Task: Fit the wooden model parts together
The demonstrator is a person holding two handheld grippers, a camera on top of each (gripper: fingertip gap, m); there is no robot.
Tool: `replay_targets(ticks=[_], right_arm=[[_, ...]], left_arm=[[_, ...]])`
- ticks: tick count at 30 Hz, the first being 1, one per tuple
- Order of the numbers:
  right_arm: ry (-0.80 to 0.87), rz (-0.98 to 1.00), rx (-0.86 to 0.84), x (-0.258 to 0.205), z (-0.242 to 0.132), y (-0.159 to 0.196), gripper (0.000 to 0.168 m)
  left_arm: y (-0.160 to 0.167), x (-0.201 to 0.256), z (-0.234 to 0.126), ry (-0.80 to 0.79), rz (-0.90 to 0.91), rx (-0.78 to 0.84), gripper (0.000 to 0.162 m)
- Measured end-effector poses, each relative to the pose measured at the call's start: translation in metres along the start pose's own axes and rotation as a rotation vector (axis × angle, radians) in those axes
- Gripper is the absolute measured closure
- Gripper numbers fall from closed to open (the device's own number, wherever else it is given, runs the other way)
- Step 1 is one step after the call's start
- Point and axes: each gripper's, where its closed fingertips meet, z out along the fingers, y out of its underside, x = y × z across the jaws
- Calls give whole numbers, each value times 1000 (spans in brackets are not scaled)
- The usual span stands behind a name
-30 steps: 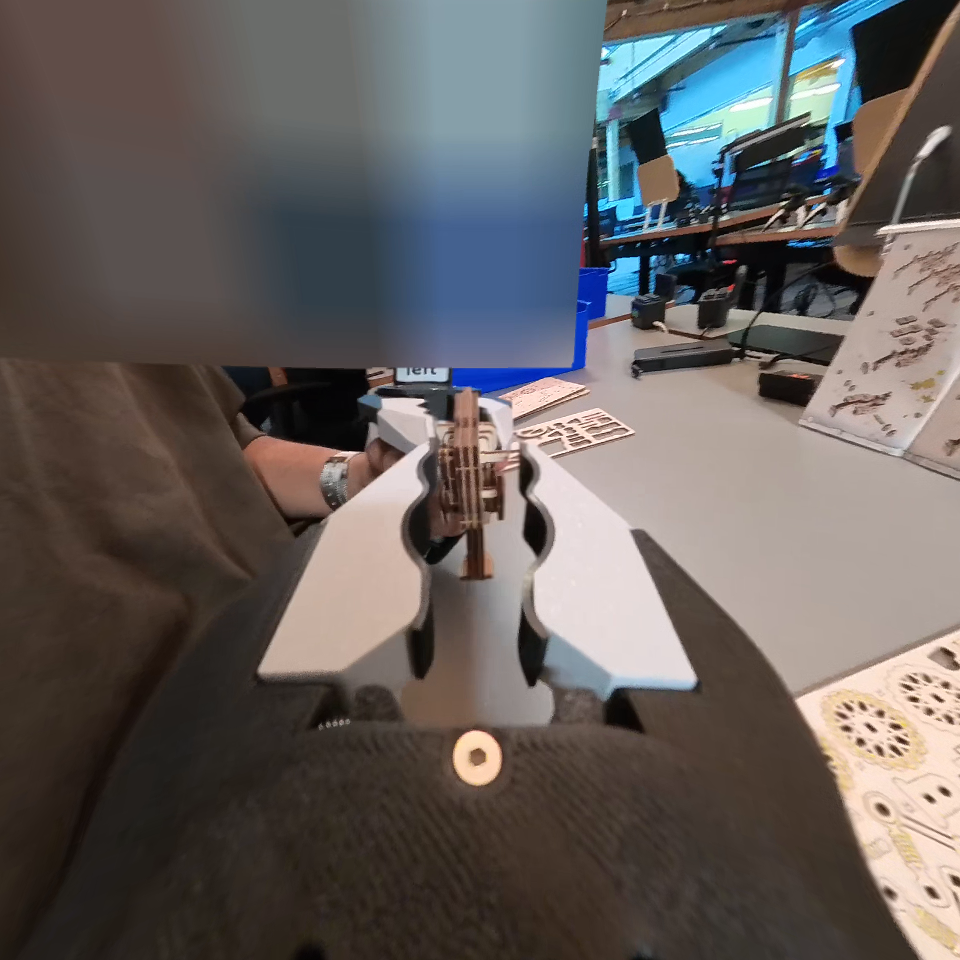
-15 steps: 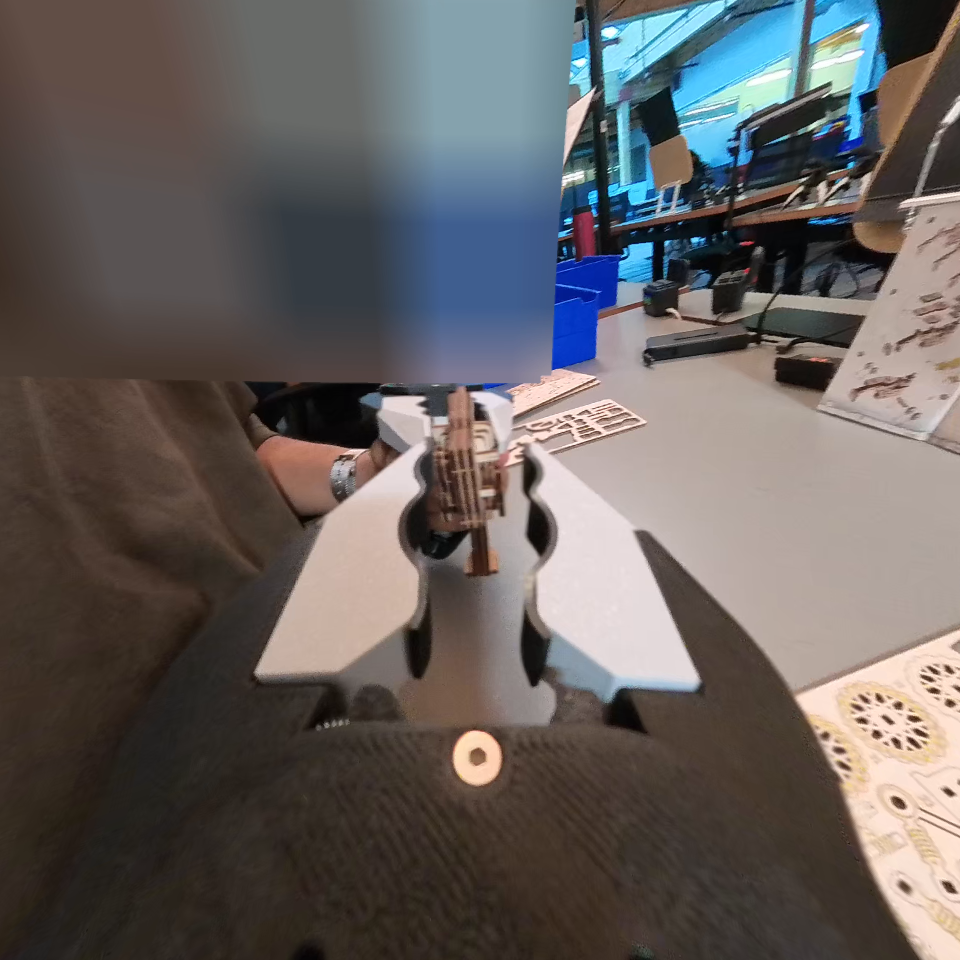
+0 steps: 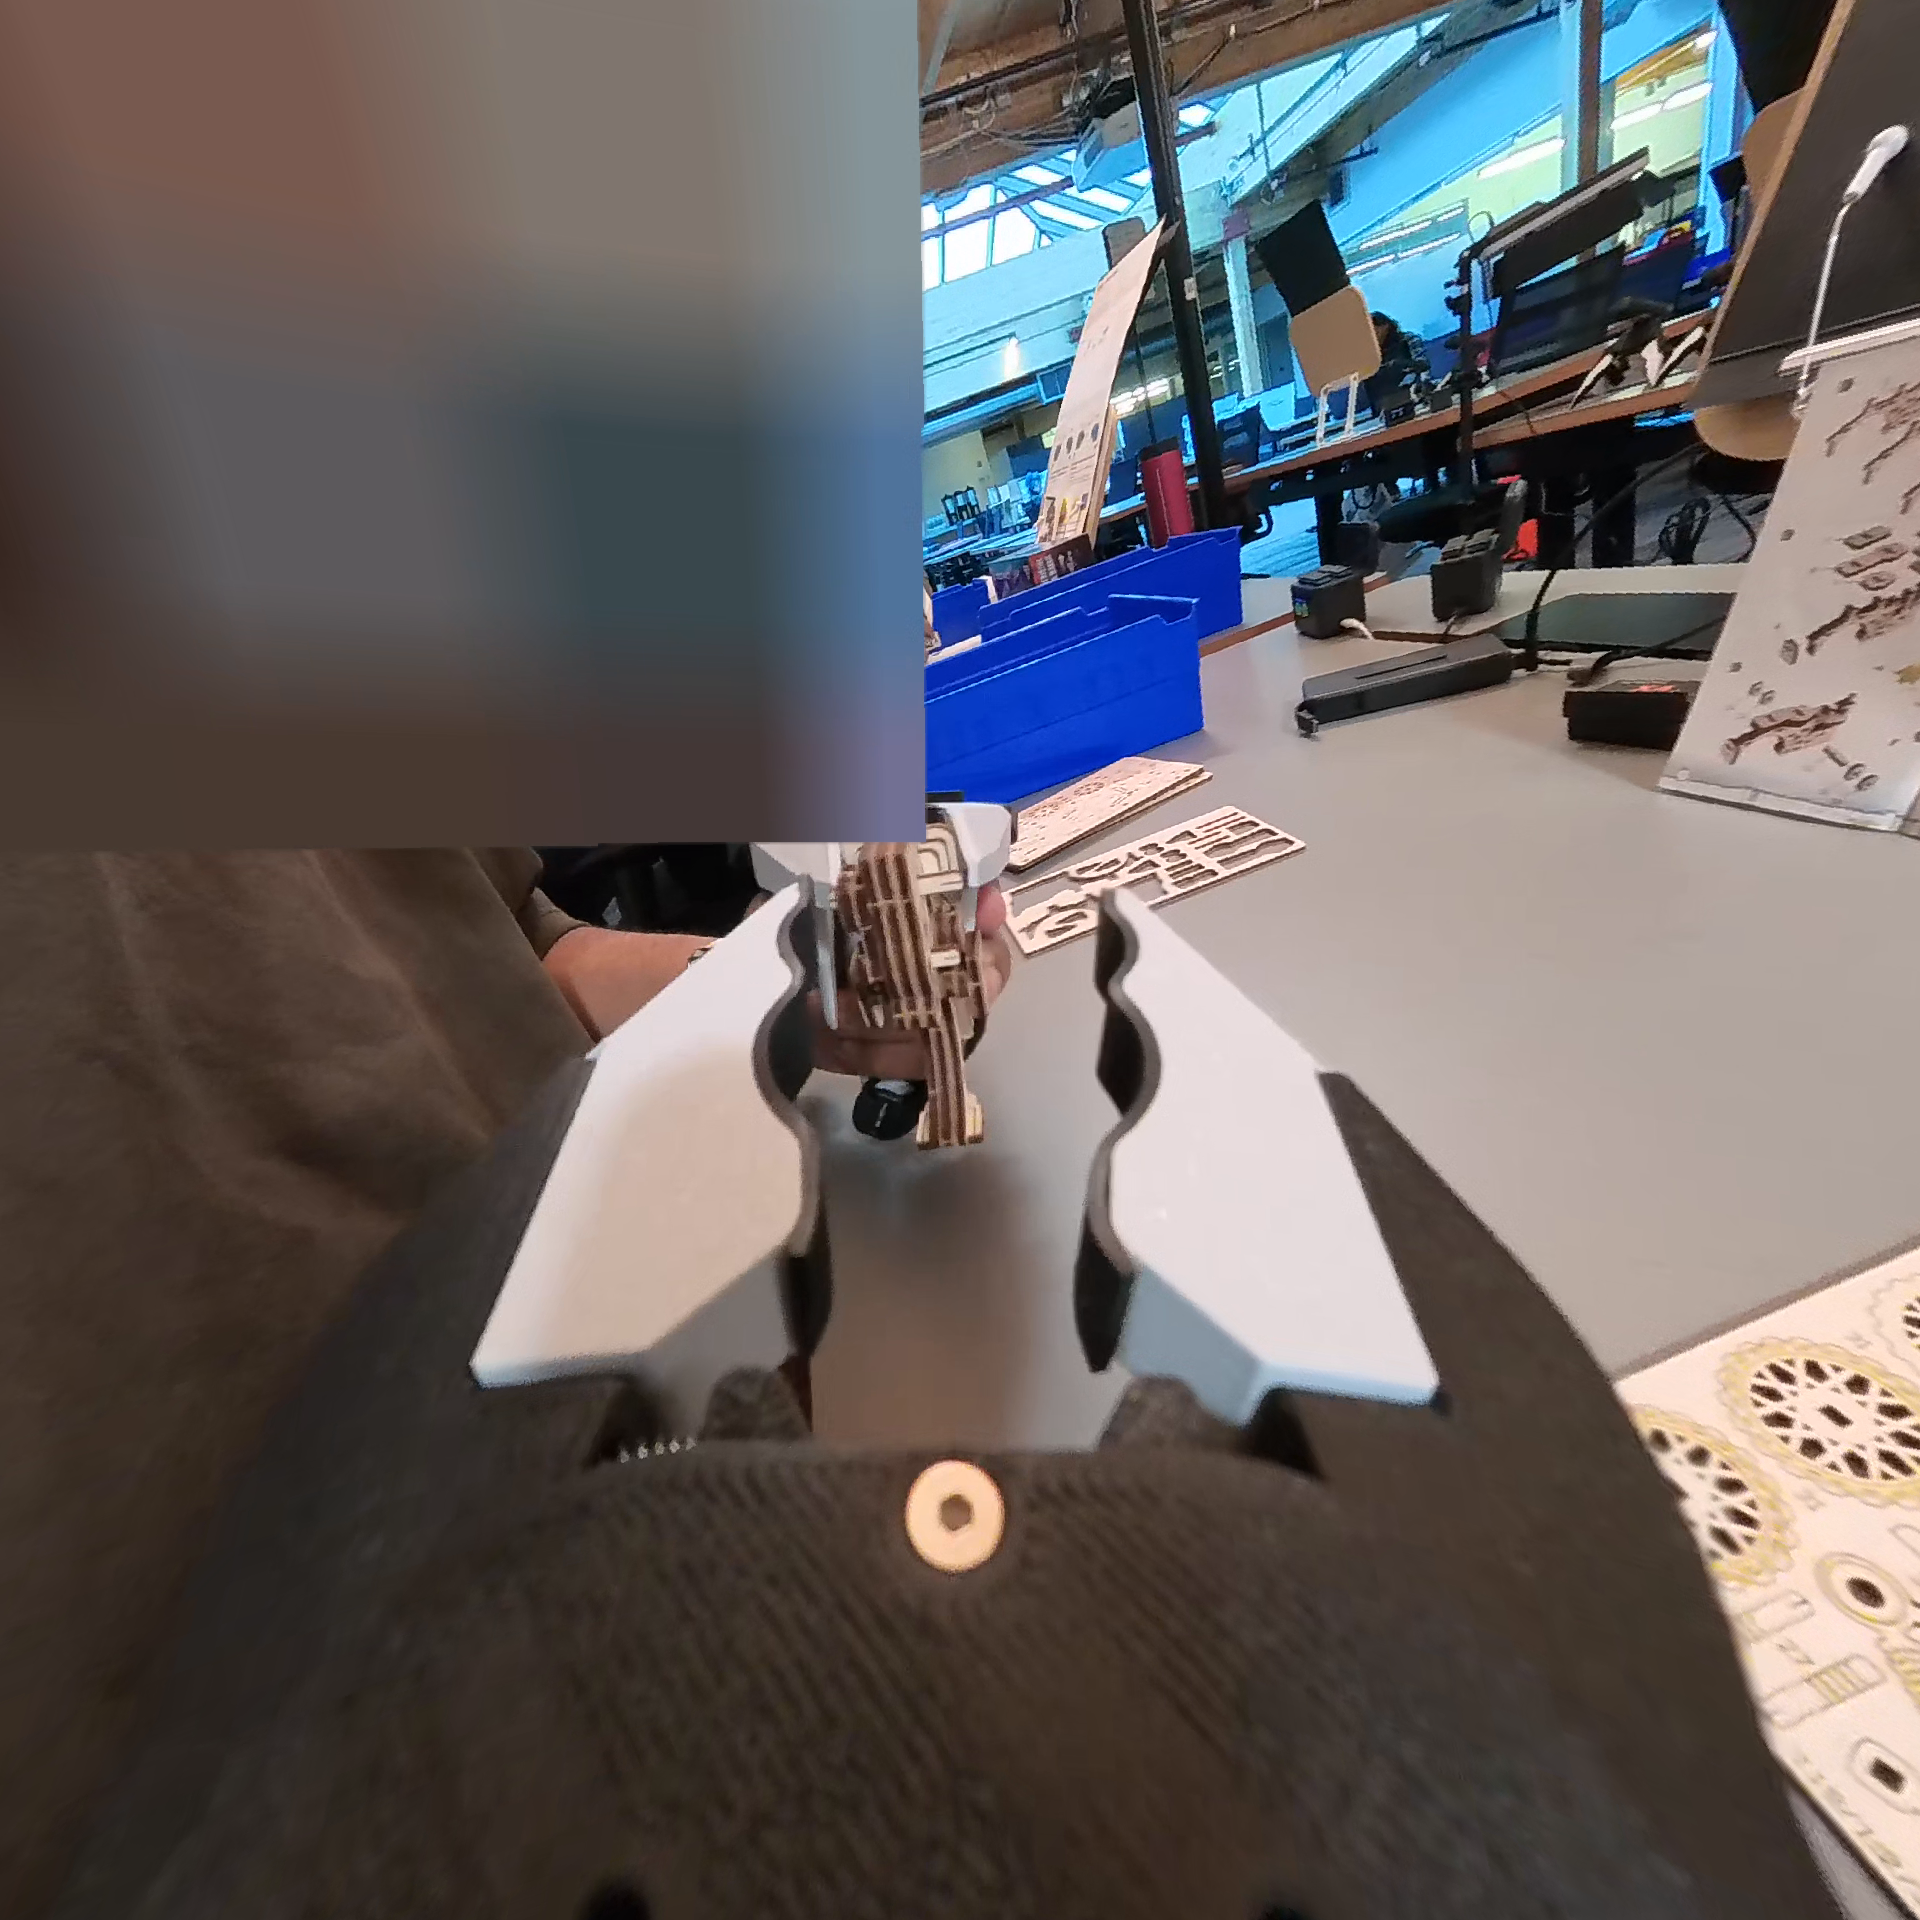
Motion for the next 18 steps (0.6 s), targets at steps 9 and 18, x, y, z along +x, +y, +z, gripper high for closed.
replay_targets(ticks=[9,18], right_arm=[[-47,12,-20,-7,2,4,129],[-83,-5,-27,-14,2,5,143]], left_arm=[[2,2,2,9,-2,-12,142],[5,3,3,18,-11,-22,142]])
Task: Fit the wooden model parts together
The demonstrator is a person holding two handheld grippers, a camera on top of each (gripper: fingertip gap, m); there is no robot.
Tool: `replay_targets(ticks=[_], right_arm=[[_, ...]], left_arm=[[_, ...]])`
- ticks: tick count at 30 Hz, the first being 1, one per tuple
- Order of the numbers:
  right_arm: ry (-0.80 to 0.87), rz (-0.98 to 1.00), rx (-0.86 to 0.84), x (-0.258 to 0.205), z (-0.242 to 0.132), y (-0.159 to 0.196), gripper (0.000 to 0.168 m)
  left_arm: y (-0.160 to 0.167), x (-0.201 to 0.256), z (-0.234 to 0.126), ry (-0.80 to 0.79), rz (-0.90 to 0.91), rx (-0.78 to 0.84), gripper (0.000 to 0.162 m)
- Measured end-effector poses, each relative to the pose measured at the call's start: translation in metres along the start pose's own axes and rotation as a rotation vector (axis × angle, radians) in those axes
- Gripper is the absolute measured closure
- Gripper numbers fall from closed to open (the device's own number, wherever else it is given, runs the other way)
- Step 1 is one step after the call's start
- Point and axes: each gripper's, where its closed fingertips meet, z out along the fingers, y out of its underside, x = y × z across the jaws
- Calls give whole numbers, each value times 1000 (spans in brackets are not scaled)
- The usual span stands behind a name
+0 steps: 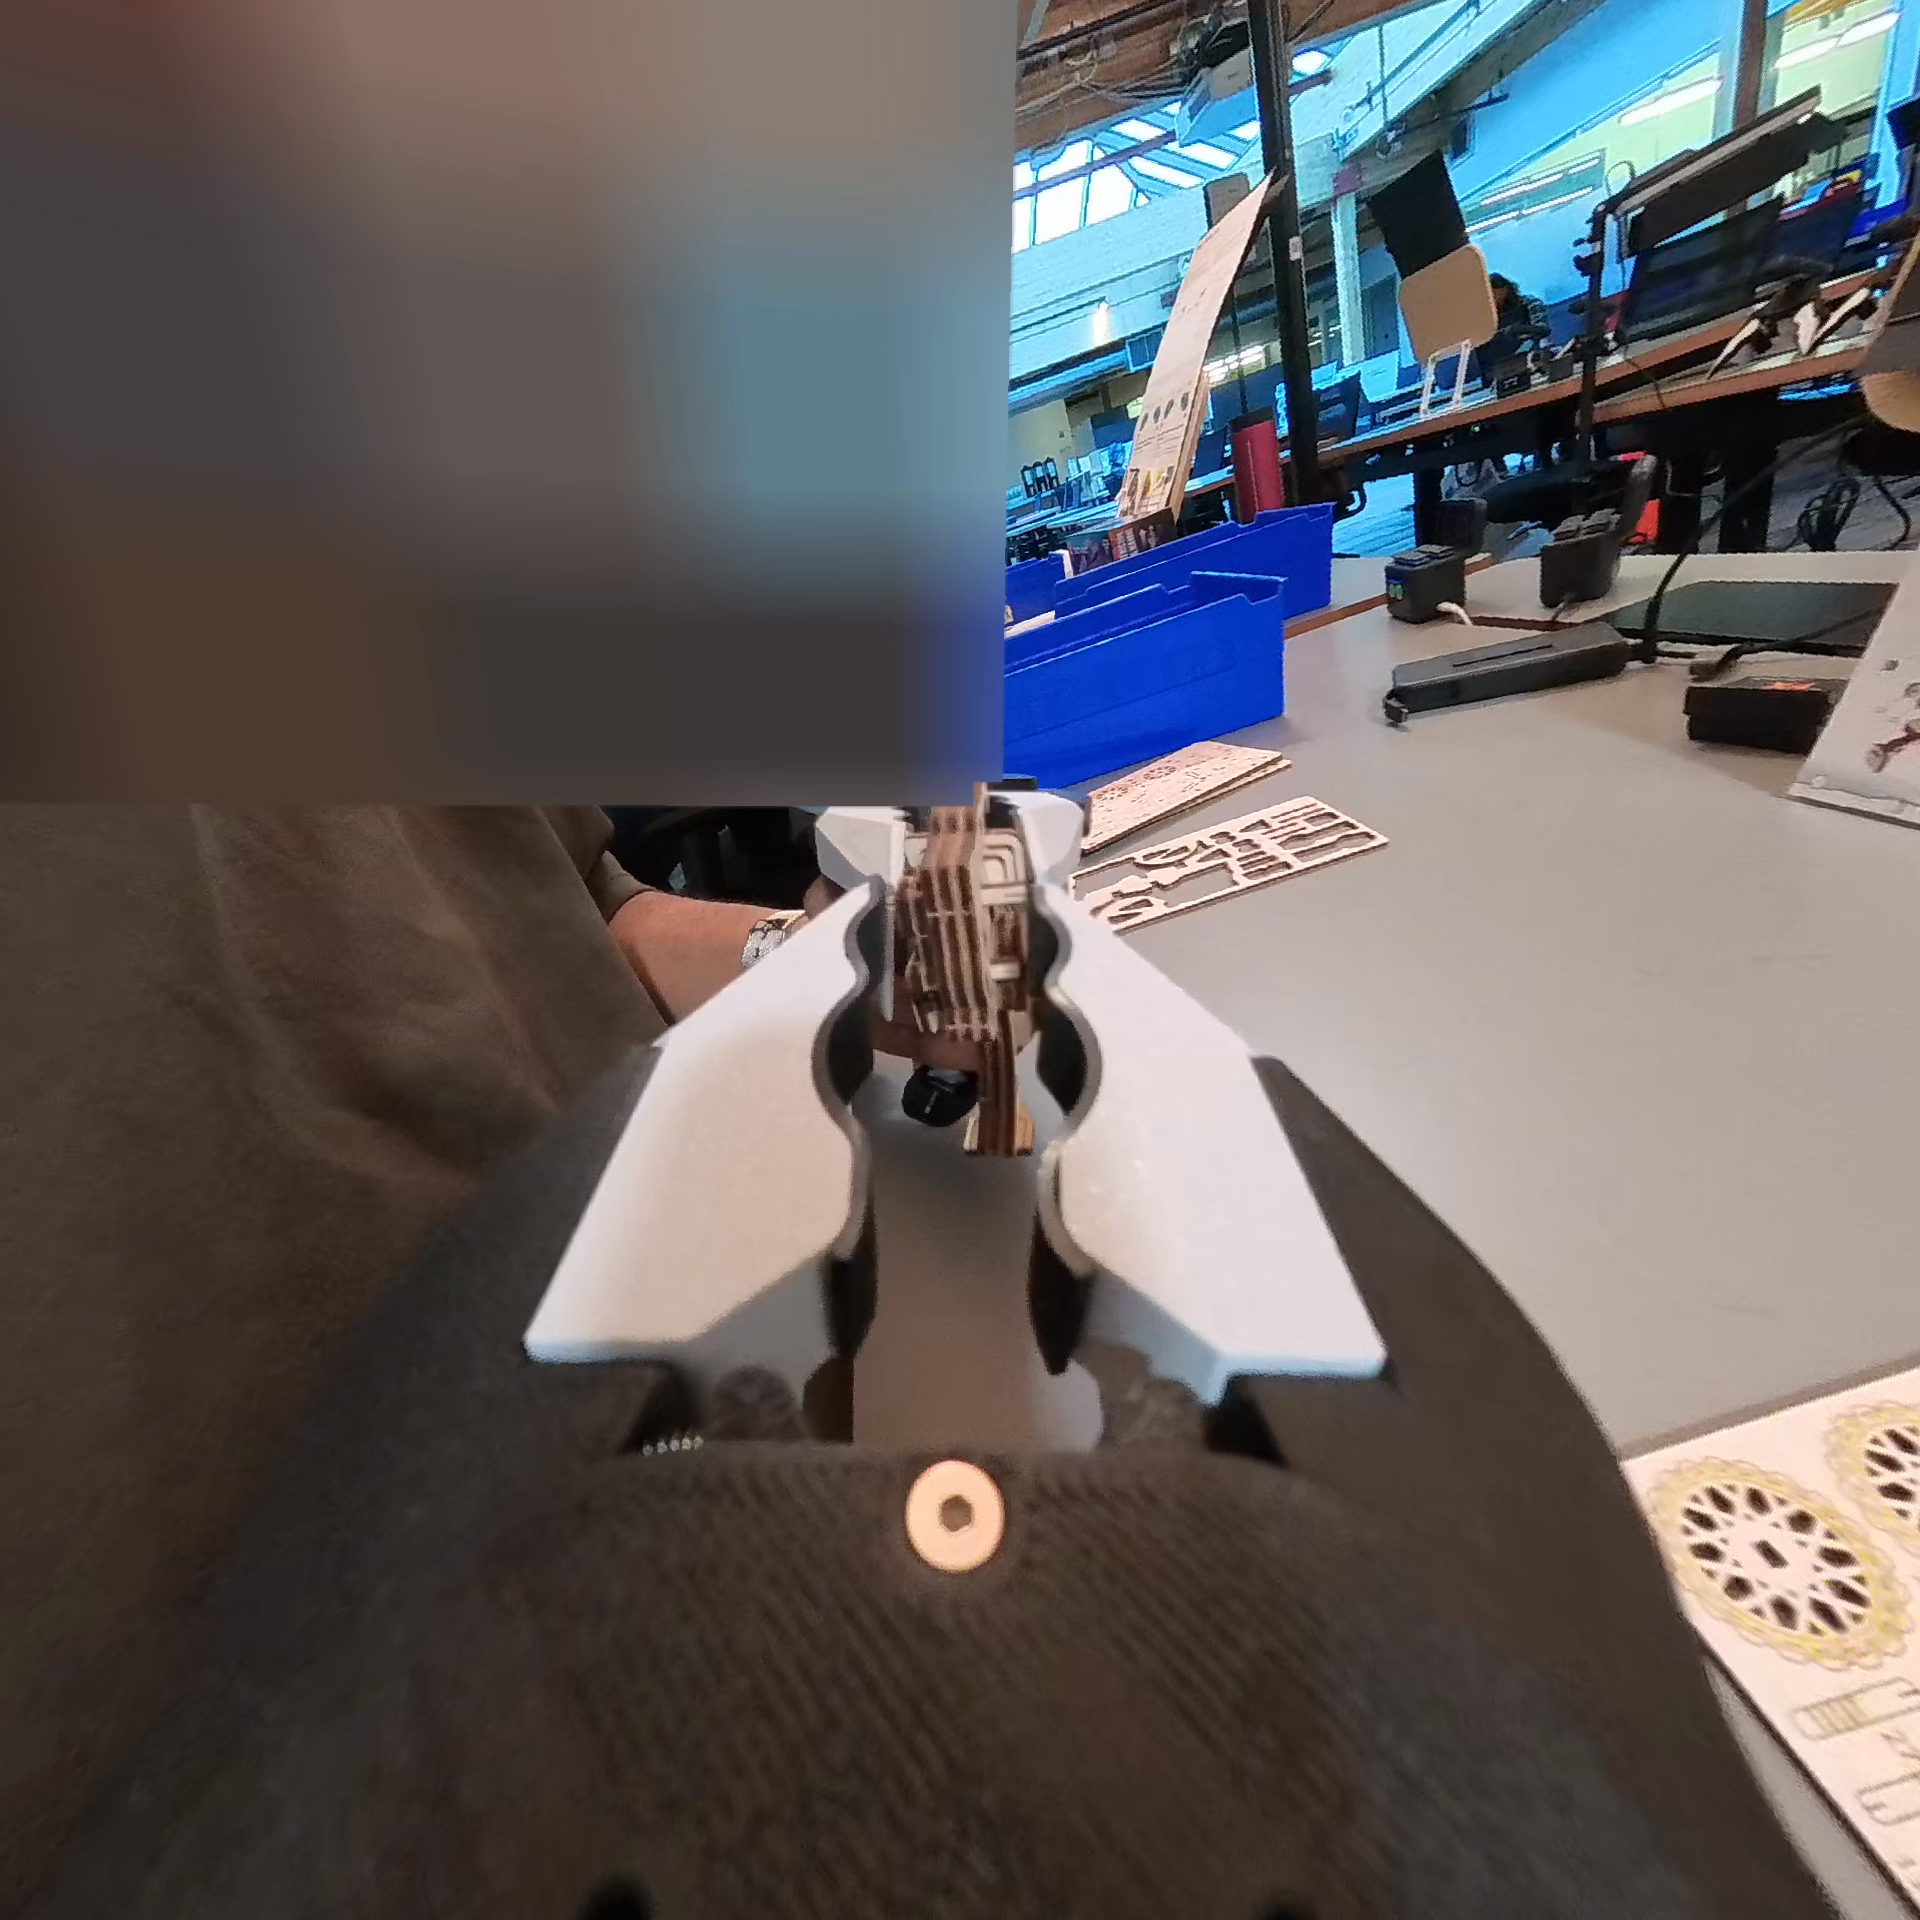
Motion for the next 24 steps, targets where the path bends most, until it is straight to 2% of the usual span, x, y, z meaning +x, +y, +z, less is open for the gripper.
replay_targets(ticks=[21,24], right_arm=[[4,8,2,1,0,1,143],[32,16,25,9,-3,-2,125]], left_arm=[[0,-1,0,-2,-13,3,142],[2,-9,-1,-35,-44,-5,142]])
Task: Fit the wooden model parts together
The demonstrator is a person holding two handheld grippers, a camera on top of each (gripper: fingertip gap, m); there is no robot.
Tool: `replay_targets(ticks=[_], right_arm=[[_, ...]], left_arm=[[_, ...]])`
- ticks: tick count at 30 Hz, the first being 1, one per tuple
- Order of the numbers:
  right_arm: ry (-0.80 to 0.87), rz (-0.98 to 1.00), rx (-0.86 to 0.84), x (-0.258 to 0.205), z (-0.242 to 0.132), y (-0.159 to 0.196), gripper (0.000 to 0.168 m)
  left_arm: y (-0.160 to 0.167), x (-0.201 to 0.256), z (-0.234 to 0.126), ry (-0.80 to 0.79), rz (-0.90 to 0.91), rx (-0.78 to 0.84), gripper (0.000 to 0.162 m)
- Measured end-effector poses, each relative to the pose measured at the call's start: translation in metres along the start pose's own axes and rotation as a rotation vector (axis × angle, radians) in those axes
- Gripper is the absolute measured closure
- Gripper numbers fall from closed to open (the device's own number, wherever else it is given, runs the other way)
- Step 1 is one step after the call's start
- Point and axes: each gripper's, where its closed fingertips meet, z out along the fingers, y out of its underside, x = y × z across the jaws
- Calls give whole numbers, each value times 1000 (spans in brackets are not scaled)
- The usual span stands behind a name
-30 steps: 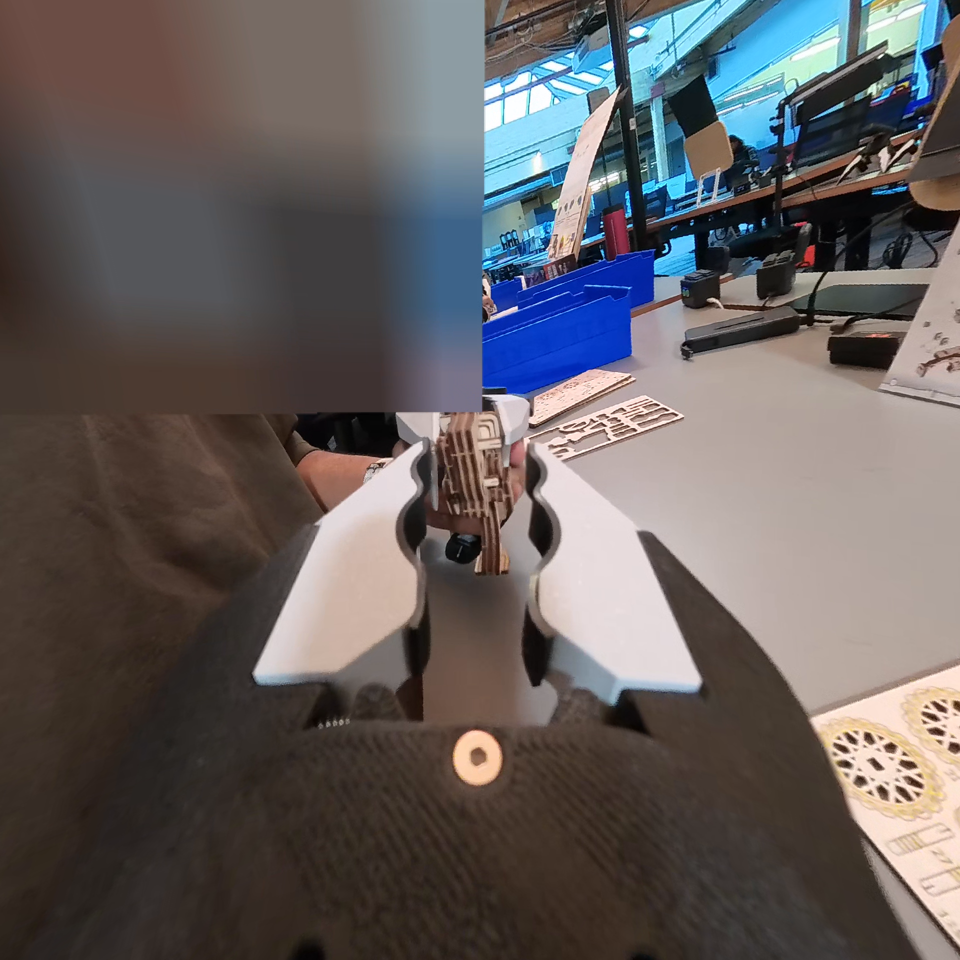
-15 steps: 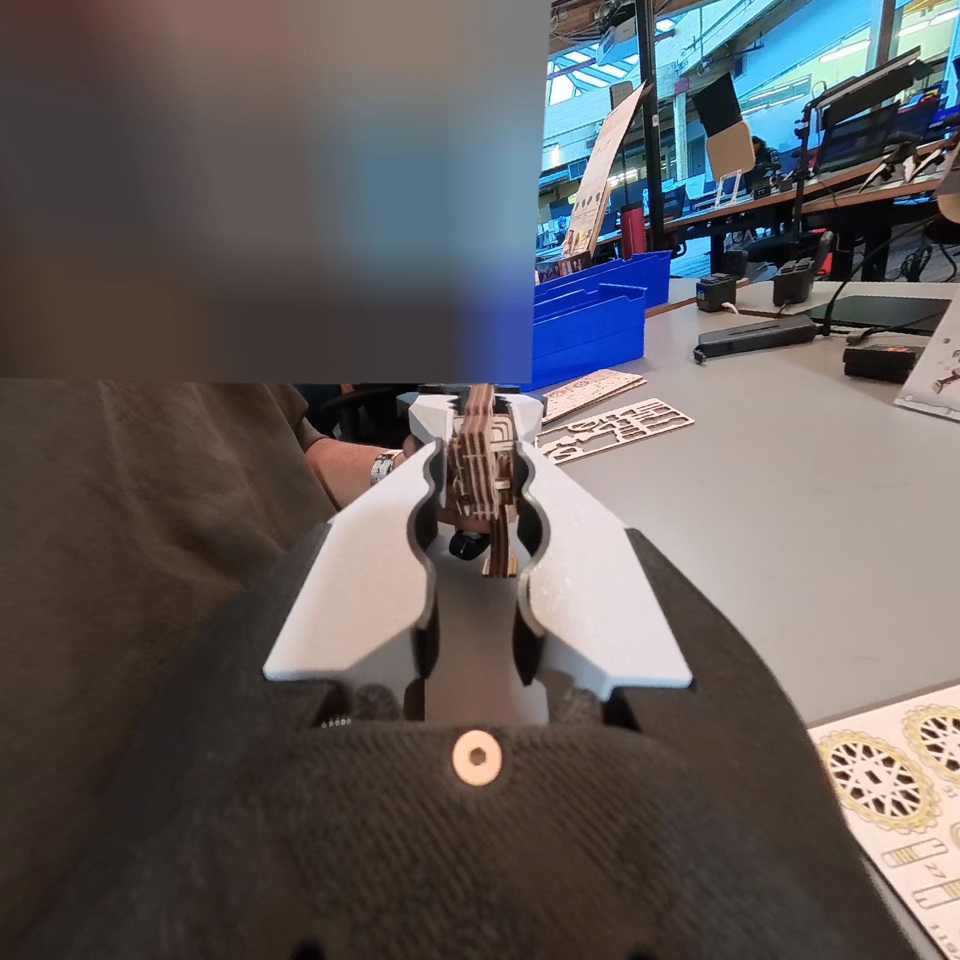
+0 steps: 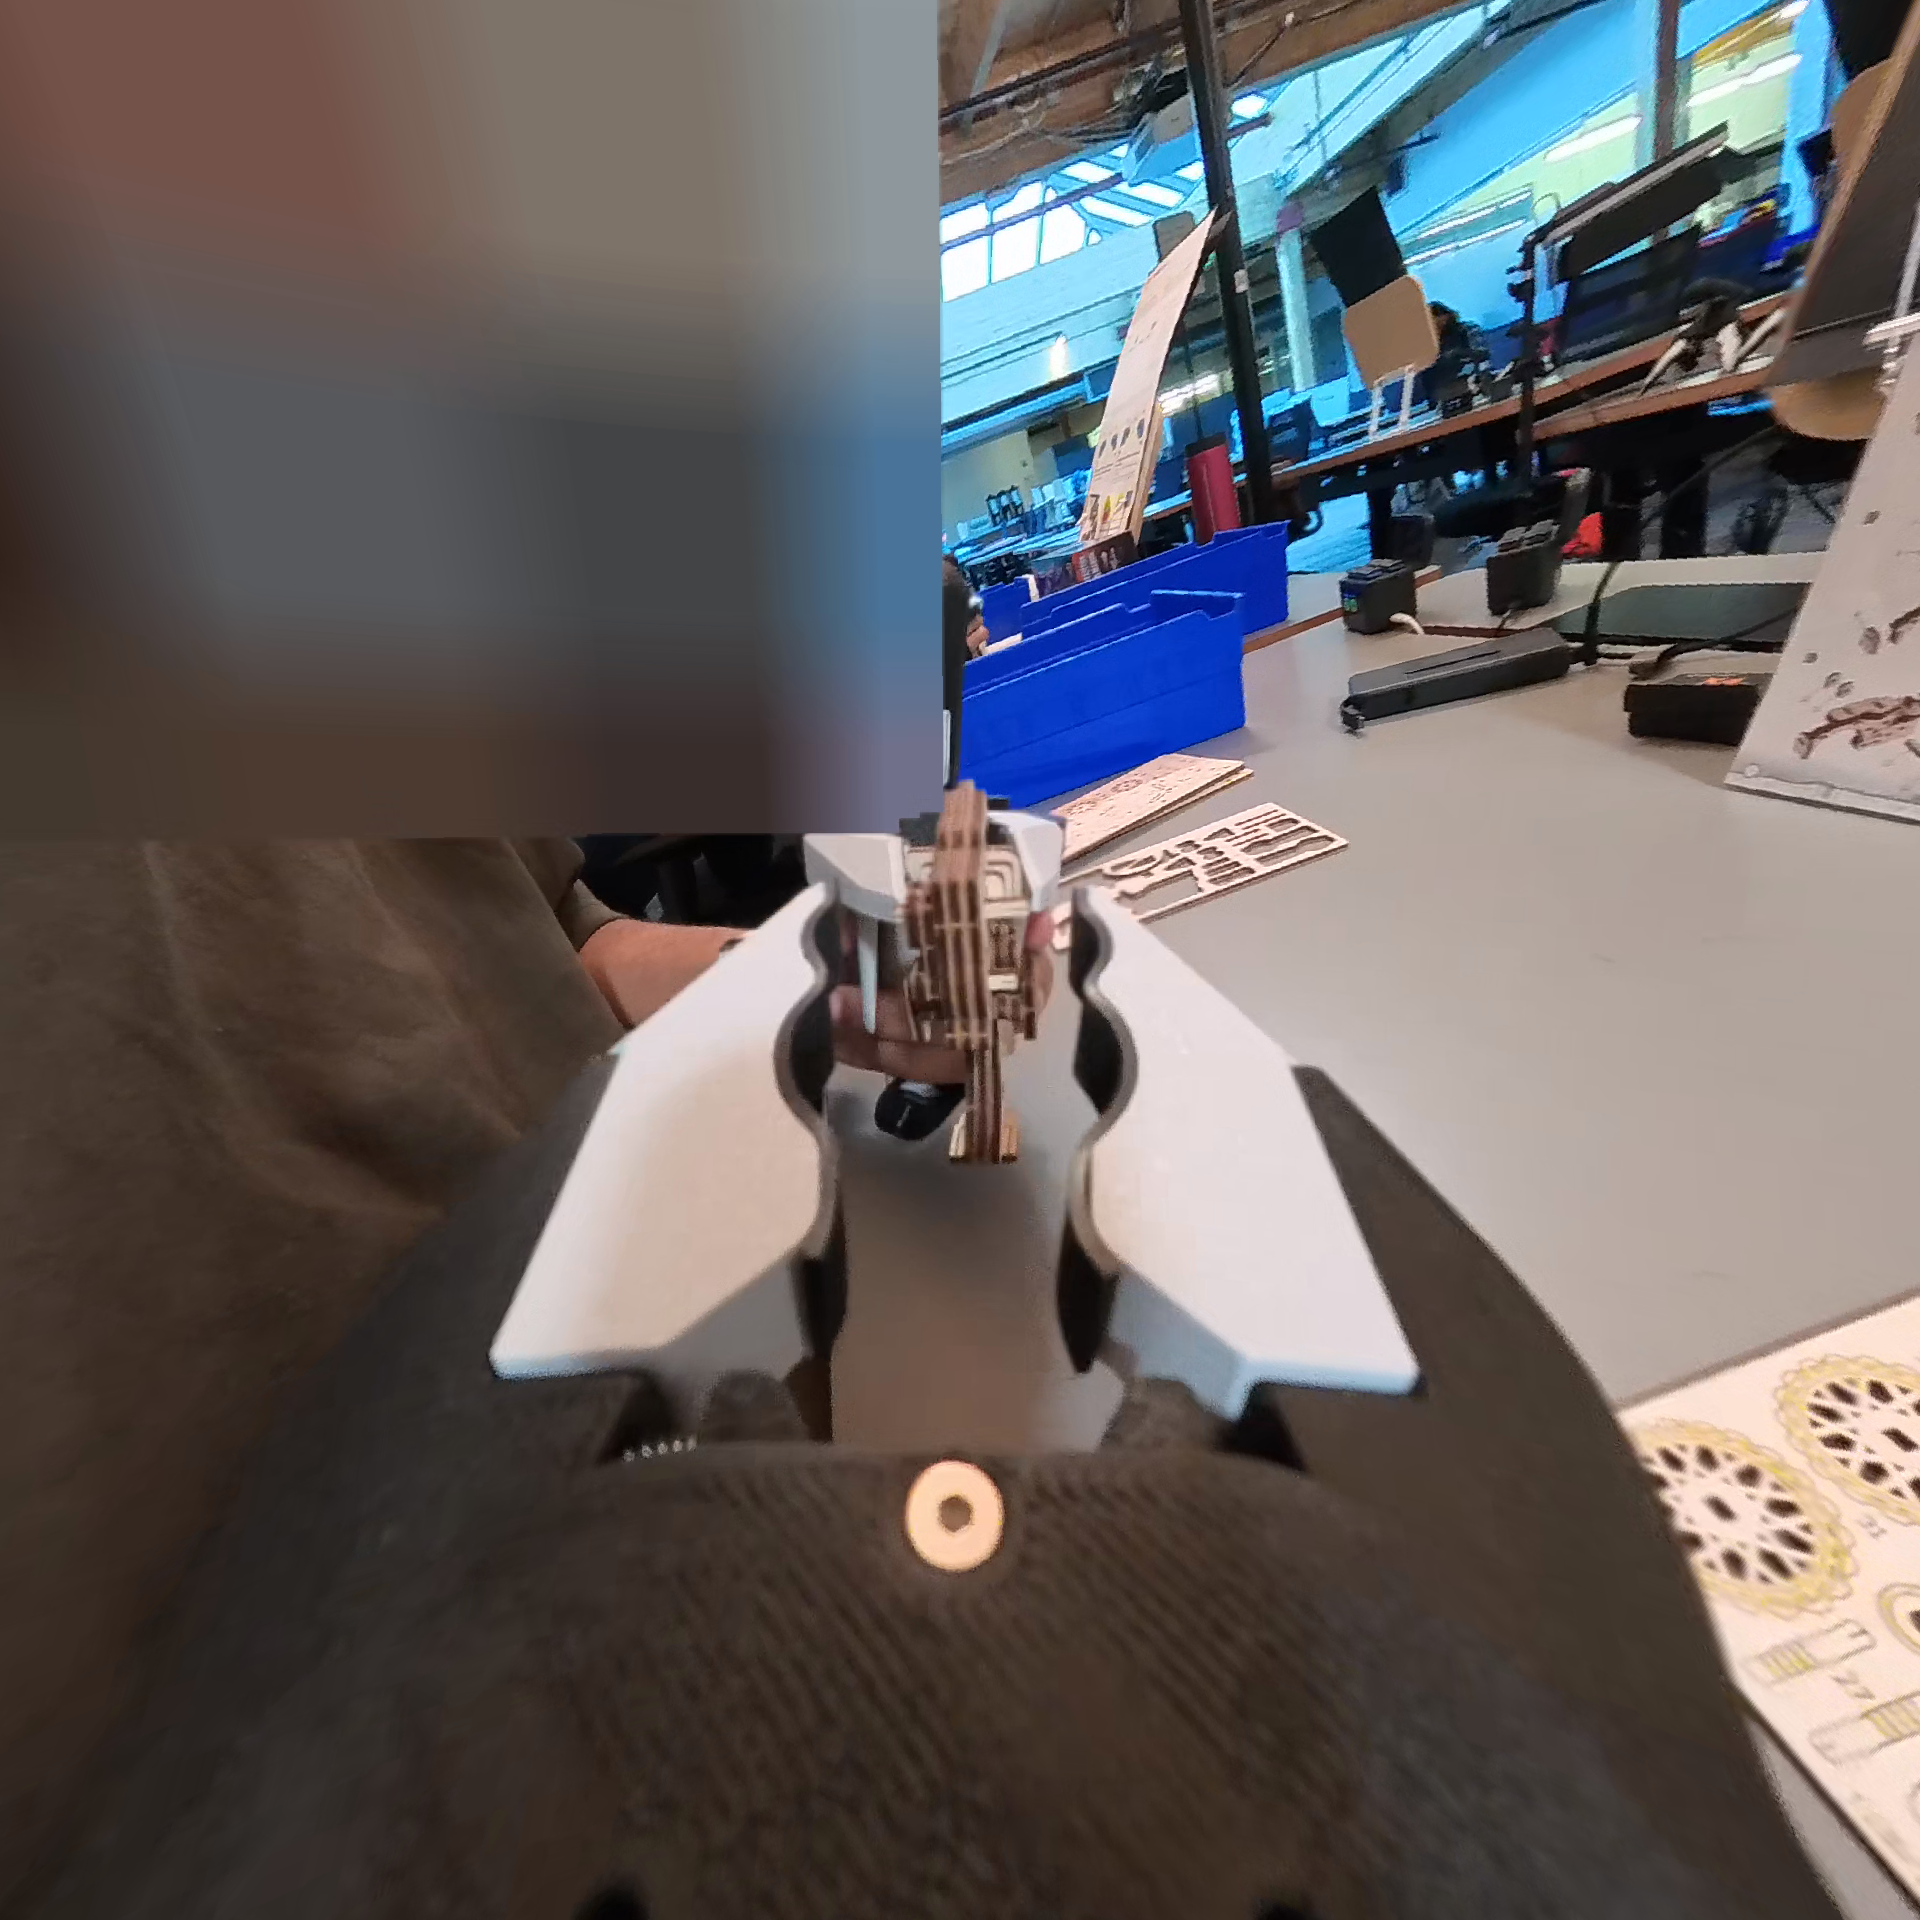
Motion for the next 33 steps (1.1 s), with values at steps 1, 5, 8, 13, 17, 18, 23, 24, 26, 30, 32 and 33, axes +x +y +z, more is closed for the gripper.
replay_targets(ticks=[1,5,8,13,17,18,23,24,26,30,32,33], right_arm=[[8,11,11,3,-2,-2,124],[21,70,38,12,-7,-5,125],[15,104,15,14,-6,0,130],[20,74,-27,12,-3,7,138],[7,37,-53,7,-2,10,155],[8,27,-57,7,-2,10,155],[14,-1,-72,6,-2,11,155],[13,1,-72,6,-2,11,155],[14,4,-71,6,-3,11,155],[31,0,-74,8,-3,10,155],[37,27,-71,10,-3,11,155],[36,59,-64,11,-3,11,155]], left_arm=[[1,-3,0,-11,-17,-5,142],[4,-14,-1,-33,-107,-10,142],[4,-16,-2,-34,-126,-9,142],[6,-10,0,-27,-74,-27,142],[7,-10,1,-37,-40,-32,142],[7,-10,1,-38,-32,-35,142],[6,-8,1,-47,1,-30,141],[6,-8,1,-50,7,-28,141],[6,-8,1,-58,22,-31,141],[7,-10,1,-71,29,-38,141],[7,-12,1,-77,13,-40,141],[8,-13,1,-81,2,-40,141]])
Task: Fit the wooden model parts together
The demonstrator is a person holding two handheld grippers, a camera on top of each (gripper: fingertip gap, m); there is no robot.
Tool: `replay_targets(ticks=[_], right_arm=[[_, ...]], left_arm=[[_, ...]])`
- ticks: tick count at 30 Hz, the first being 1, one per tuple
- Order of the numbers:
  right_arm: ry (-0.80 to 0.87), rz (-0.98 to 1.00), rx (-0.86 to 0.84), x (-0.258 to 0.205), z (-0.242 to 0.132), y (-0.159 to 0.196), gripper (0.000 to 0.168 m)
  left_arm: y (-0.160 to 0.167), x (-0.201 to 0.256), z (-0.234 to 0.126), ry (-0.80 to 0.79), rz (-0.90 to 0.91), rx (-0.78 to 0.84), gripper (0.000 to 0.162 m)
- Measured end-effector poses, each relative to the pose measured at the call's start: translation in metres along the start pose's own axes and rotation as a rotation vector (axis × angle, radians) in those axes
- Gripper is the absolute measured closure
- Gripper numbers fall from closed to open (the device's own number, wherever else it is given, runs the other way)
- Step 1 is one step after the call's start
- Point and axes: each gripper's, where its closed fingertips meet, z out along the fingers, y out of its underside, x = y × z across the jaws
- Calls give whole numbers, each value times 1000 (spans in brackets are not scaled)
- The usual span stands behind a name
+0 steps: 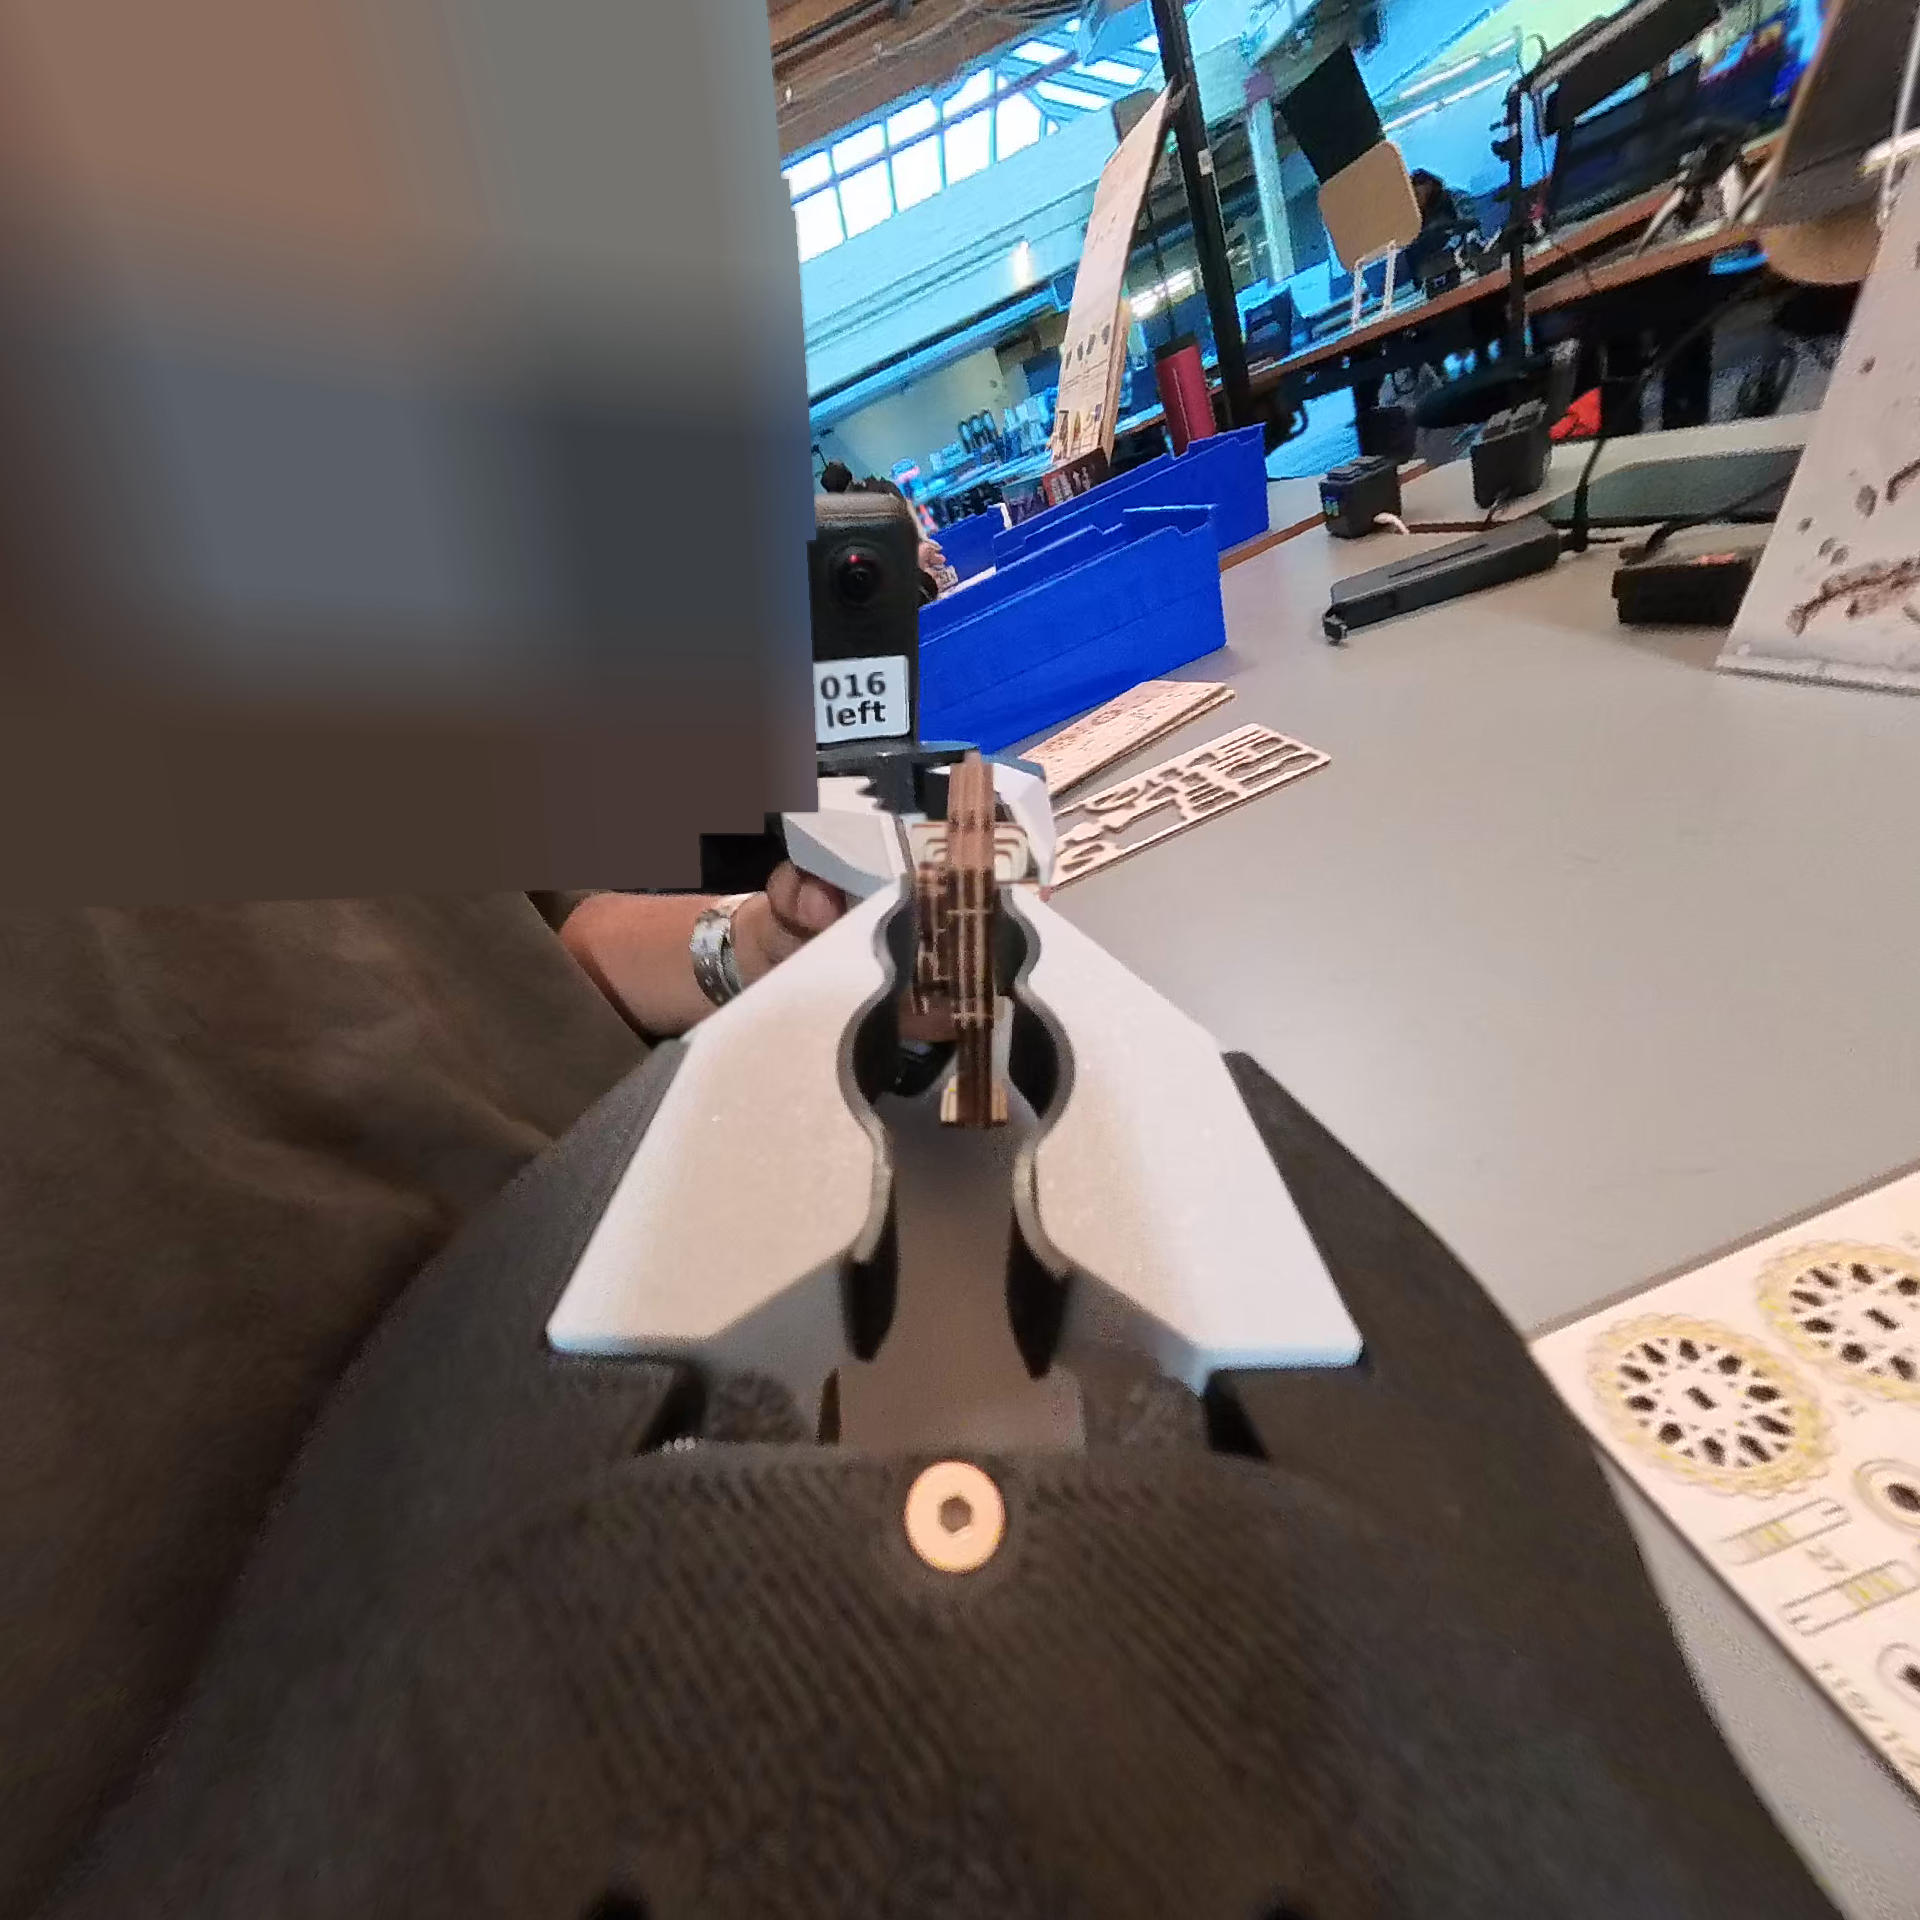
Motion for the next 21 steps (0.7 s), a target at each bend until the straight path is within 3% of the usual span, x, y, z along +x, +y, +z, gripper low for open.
replay_targets(ticks=[5,9,21], right_arm=[[-24,290,105,19,-9,-8,155],[-34,455,152,34,-18,-8,155],[-109,479,148,24,-14,-7,155]], left_arm=[[-4,-5,-1,-9,-62,35,123],[-8,-11,-4,-7,-133,60,119],[3,-7,1,30,-190,7,116]])
